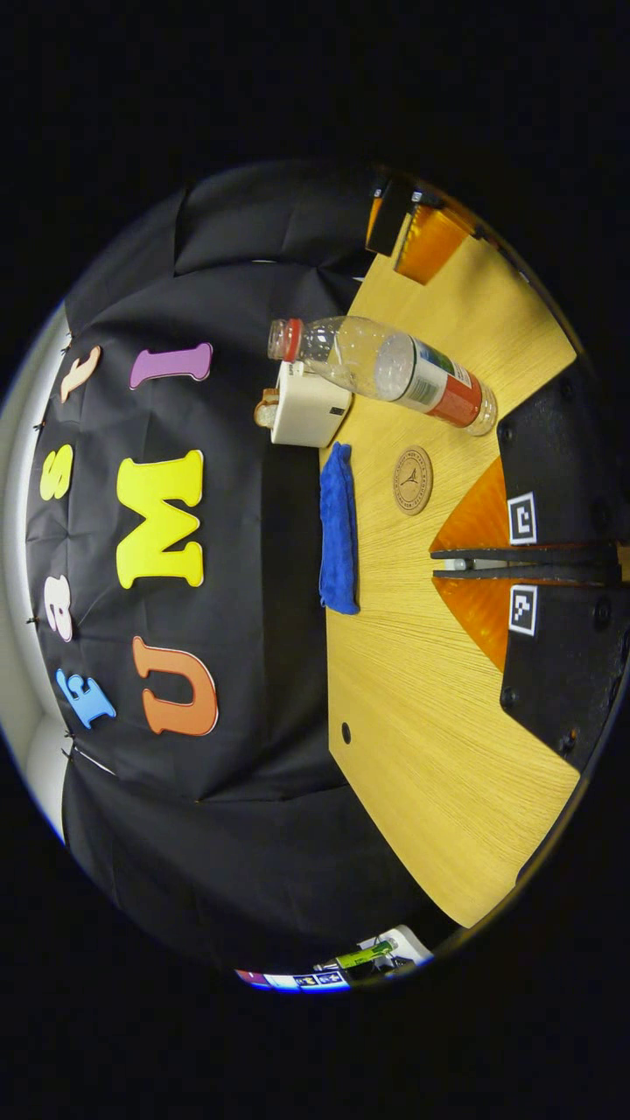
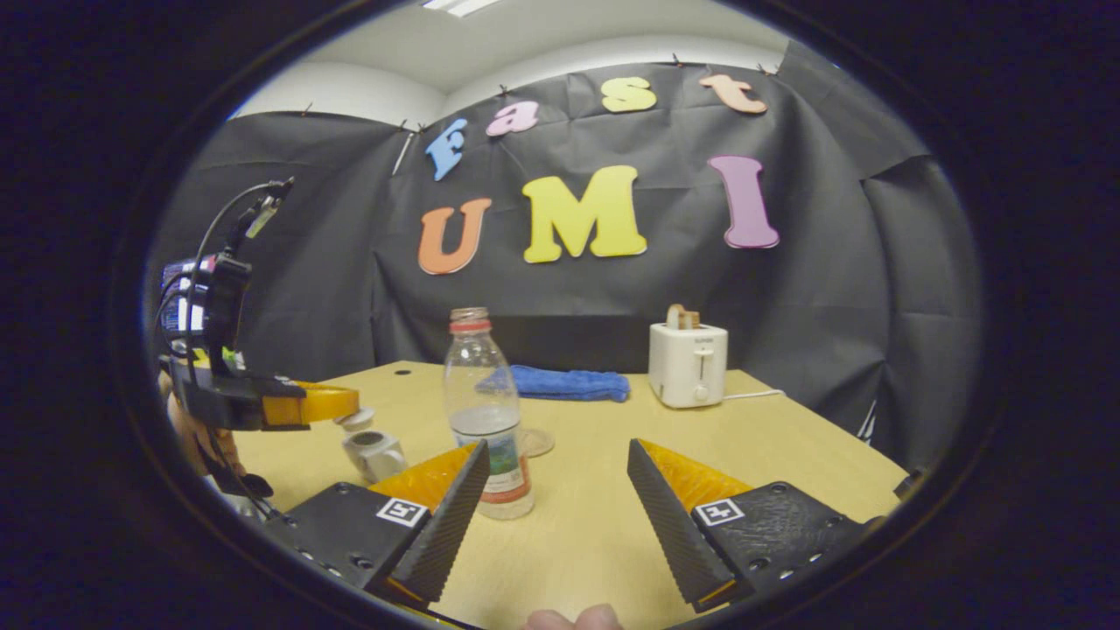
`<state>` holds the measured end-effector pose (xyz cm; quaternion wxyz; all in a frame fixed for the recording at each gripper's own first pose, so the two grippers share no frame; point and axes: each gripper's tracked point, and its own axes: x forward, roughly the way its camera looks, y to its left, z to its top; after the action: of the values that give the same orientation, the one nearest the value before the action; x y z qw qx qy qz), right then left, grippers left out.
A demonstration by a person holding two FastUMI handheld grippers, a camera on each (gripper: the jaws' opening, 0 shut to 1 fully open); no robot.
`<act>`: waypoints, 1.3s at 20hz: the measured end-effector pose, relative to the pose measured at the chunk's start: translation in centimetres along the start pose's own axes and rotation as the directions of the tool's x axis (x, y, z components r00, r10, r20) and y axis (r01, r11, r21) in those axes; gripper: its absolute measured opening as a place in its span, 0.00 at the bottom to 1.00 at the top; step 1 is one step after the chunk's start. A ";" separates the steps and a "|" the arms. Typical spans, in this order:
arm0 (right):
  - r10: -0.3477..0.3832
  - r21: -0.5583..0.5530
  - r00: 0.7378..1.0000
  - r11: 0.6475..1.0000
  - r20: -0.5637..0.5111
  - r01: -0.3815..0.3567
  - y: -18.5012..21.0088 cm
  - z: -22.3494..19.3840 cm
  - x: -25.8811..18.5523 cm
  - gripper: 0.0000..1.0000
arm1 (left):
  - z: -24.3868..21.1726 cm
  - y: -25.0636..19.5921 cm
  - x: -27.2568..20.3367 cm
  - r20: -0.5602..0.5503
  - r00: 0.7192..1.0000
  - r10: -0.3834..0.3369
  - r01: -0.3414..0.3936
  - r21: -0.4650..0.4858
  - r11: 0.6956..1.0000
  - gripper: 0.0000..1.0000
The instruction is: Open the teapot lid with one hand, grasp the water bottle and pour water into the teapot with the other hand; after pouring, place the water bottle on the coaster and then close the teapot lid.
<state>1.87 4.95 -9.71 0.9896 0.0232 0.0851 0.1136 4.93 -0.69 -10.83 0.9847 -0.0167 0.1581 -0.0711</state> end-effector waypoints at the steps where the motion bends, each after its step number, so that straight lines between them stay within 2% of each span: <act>1: 0.015 -0.009 1.000 1.000 -0.010 -0.015 0.7 -0.2 0.1 0.95 | 0.2 0.1 -0.4 0.012 1.000 0.000 0.000 -0.004 1.000 0.03; 10: 0.024 -0.024 0.997 0.999 -0.074 -0.026 3.6 -1.2 4.7 0.95 | 2.7 2.7 -3.9 0.118 0.992 0.038 -0.028 -0.087 0.996 0.03; 18: 0.004 0.007 0.991 1.000 -0.133 -0.003 4.4 -3.1 8.0 0.94 | 3.7 5.3 -5.1 0.138 0.988 0.075 -0.063 -0.092 0.994 0.03; 19: -0.002 0.008 0.991 1.000 -0.134 0.003 4.5 -3.0 8.0 0.92 | 3.8 5.3 -5.1 0.138 0.988 0.076 -0.063 -0.092 0.994 0.03; 20: -0.010 0.009 0.991 1.000 -0.132 0.011 4.4 -3.1 8.3 0.83 | 3.7 5.4 -5.1 0.138 0.987 0.076 -0.064 -0.093 0.994 0.03; 23: -0.013 -0.006 0.991 1.000 -0.130 0.012 4.3 -2.9 8.3 0.76 | 3.5 5.7 -5.2 0.133 0.988 0.076 -0.064 -0.093 0.994 0.03; 26: -0.029 -0.124 0.994 0.992 -0.108 0.015 4.2 -1.7 8.3 0.71 | 3.5 6.0 -5.1 0.130 0.988 0.081 -0.068 -0.097 0.993 0.03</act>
<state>8.61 10.94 -12.45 0.9842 -0.0452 0.1323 0.1089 2.07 5.98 -6.25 0.9932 -0.0610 0.0955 -0.0255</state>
